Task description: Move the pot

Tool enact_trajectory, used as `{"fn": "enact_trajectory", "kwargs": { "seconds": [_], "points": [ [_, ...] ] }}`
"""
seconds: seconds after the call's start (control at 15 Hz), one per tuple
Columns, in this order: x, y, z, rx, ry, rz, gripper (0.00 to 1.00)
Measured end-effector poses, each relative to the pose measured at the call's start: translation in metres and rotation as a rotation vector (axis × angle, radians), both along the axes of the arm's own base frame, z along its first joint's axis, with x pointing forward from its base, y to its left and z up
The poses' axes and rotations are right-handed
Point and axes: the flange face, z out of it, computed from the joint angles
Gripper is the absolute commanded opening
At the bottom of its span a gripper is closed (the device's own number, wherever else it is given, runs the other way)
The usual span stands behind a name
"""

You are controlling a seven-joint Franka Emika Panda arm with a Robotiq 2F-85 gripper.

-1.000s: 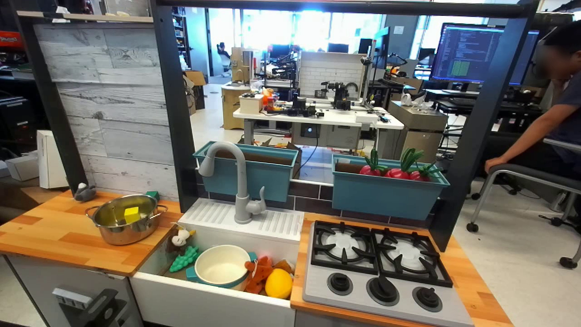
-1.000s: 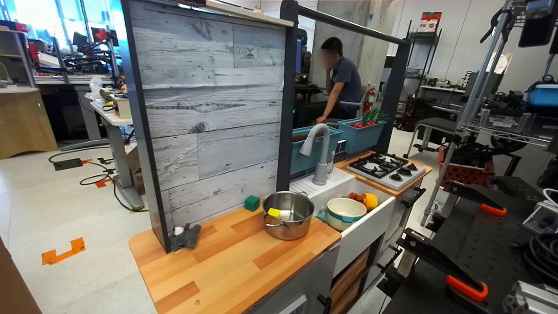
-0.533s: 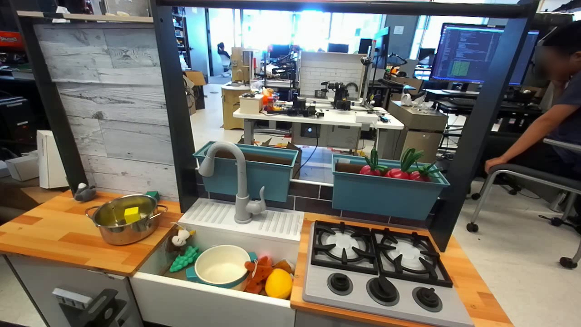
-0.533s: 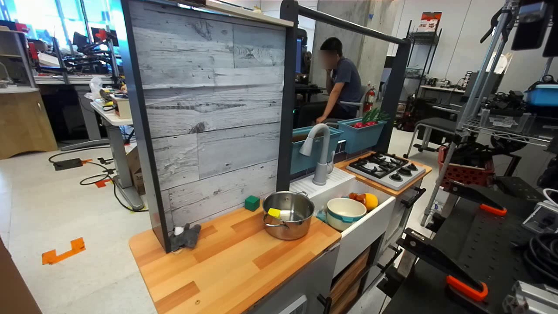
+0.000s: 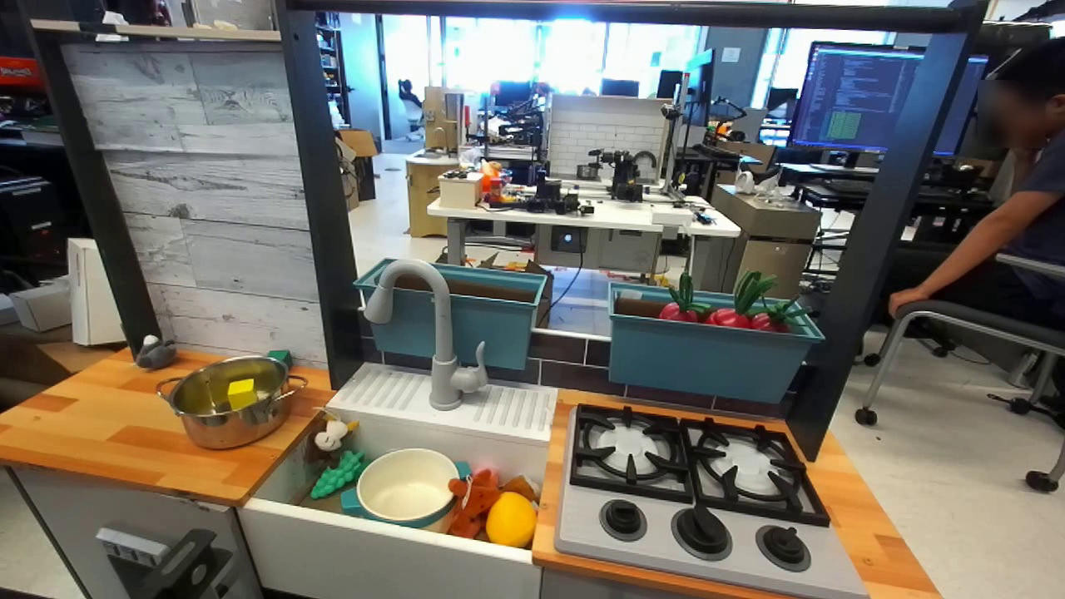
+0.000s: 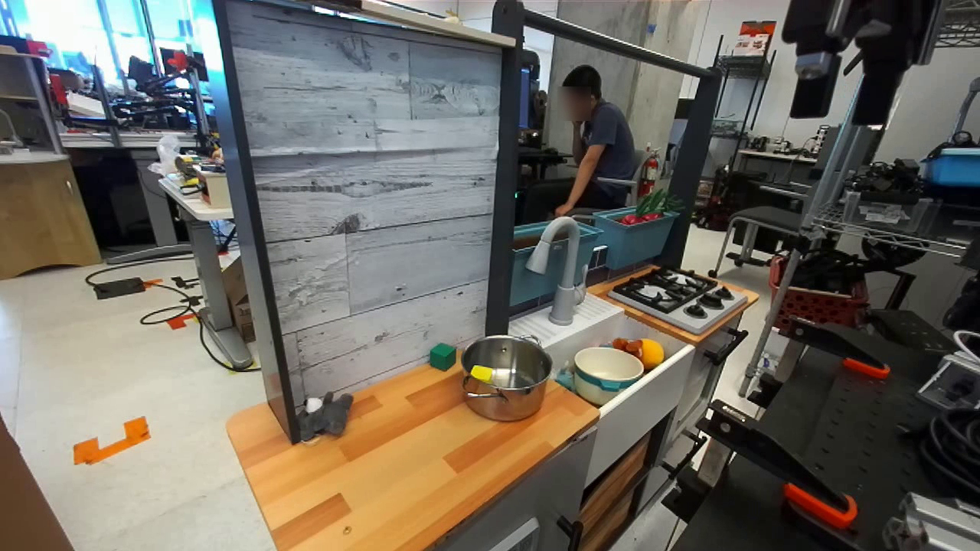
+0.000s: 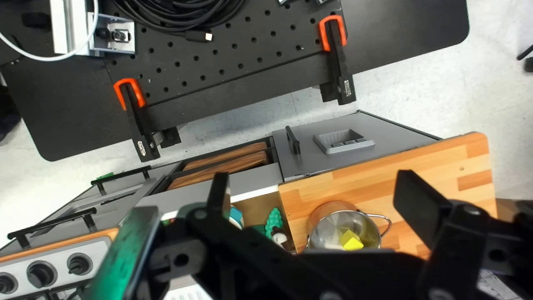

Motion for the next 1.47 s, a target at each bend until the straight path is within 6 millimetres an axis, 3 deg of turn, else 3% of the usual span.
{"fn": "enact_trajectory", "kwargs": {
  "seconds": [0.47,1.07,1.47],
  "points": [
    [0.069,0.004,-0.032,-0.069,0.047,0.079,1.0],
    [0.183,-0.004,-0.13,-0.111,0.165,0.111,1.0],
    [0.23,0.001,-0.178,-0.146,0.262,0.108,1.0]
  ]
}}
